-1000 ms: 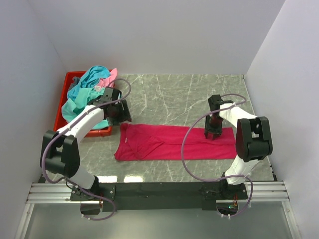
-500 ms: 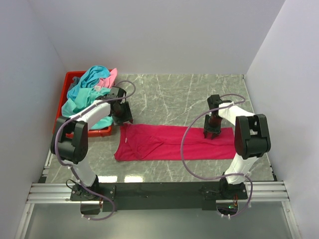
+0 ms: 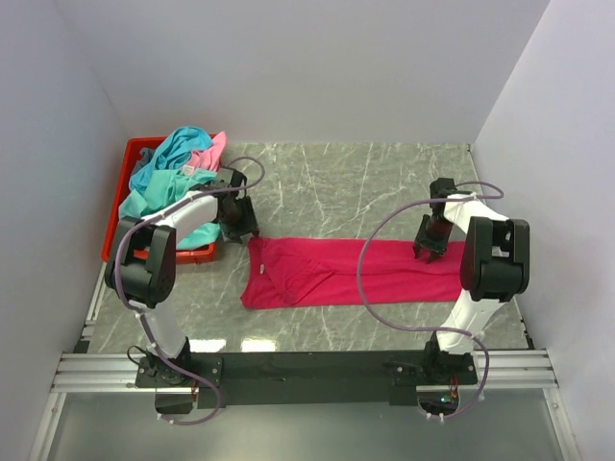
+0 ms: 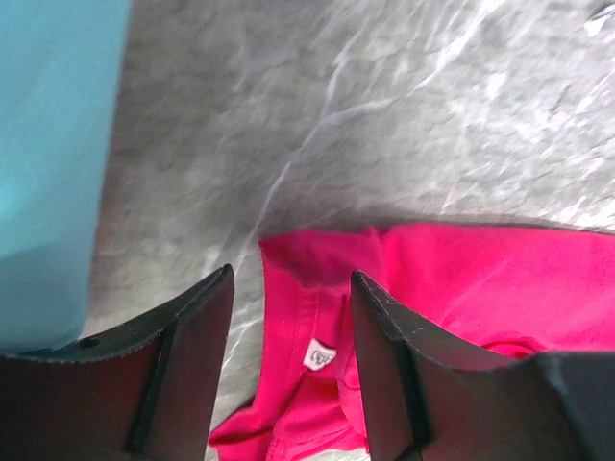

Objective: Fold and stack the t-shirts
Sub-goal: Fold the tshirt

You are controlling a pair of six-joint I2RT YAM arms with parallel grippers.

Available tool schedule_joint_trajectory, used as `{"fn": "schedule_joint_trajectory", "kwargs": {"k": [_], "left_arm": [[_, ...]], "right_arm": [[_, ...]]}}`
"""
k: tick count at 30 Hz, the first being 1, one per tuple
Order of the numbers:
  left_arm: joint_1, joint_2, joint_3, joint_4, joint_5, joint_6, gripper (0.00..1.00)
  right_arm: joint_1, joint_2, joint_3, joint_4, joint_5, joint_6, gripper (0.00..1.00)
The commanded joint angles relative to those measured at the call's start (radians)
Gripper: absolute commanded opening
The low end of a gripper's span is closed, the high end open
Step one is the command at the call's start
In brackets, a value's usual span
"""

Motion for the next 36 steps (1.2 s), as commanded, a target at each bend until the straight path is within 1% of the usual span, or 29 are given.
{"fn": "schedule_joint_trajectory", "kwargs": {"k": [1, 8, 9, 10, 11, 12, 13, 16, 19, 23, 25, 28, 31, 34, 36], "left_arm": [[-0.013, 0.018, 0.053, 0.044, 0.035, -0.023, 0.57], [-0.068, 0.041, 0.077, 0.056, 0.050, -0.057, 0.56], [-0.073, 0.042, 0.076, 0.053, 0.047, -0.063, 0.55], [-0.077, 0.047, 0.074, 0.050, 0.043, -0.066, 0.53], [-0.082, 0.050, 0.070, 0.043, 0.038, -0.066, 0.47], [-0.082, 0.050, 0.065, 0.041, 0.032, -0.071, 0.43], [-0.082, 0.047, 0.062, 0.040, 0.020, -0.072, 0.37], [-0.082, 0.044, 0.068, 0.017, -0.008, -0.062, 0.31], [-0.082, 0.033, 0.068, -0.008, -0.026, -0.054, 0.32], [-0.082, 0.016, 0.051, -0.023, -0.049, -0.052, 0.47], [-0.082, 0.022, 0.051, -0.026, -0.051, -0.054, 0.50], [-0.082, 0.039, 0.057, -0.025, -0.049, -0.057, 0.50], [-0.082, 0.044, 0.065, -0.025, -0.052, -0.059, 0.44], [-0.082, 0.044, 0.062, -0.023, -0.060, -0.065, 0.27], [-0.080, 0.045, 0.059, -0.016, -0.060, -0.065, 0.21]], "right_arm": [[-0.001, 0.029, 0.046, 0.032, 0.036, -0.017, 0.44], [0.000, 0.030, 0.017, 0.050, 0.025, -0.010, 0.44], [0.000, 0.030, 0.011, 0.053, 0.027, -0.010, 0.44], [-0.001, 0.029, 0.008, 0.053, 0.028, -0.010, 0.44], [0.000, 0.027, 0.006, 0.056, 0.031, -0.010, 0.44], [-0.001, 0.023, 0.003, 0.058, 0.031, -0.008, 0.44], [-0.001, 0.023, 0.003, 0.056, 0.034, -0.008, 0.44], [0.000, 0.026, 0.008, 0.055, 0.034, -0.010, 0.44], [-0.001, 0.030, 0.015, 0.053, 0.038, -0.011, 0.44], [-0.001, 0.032, 0.022, 0.053, 0.038, -0.011, 0.44], [-0.001, 0.033, 0.020, 0.056, 0.036, -0.010, 0.44], [-0.001, 0.030, 0.015, 0.058, 0.034, -0.010, 0.44], [-0.001, 0.024, 0.009, 0.059, 0.037, -0.011, 0.44], [-0.003, 0.024, 0.000, 0.066, 0.042, -0.011, 0.44], [-0.008, 0.029, -0.005, 0.070, 0.041, -0.010, 0.44]]}}
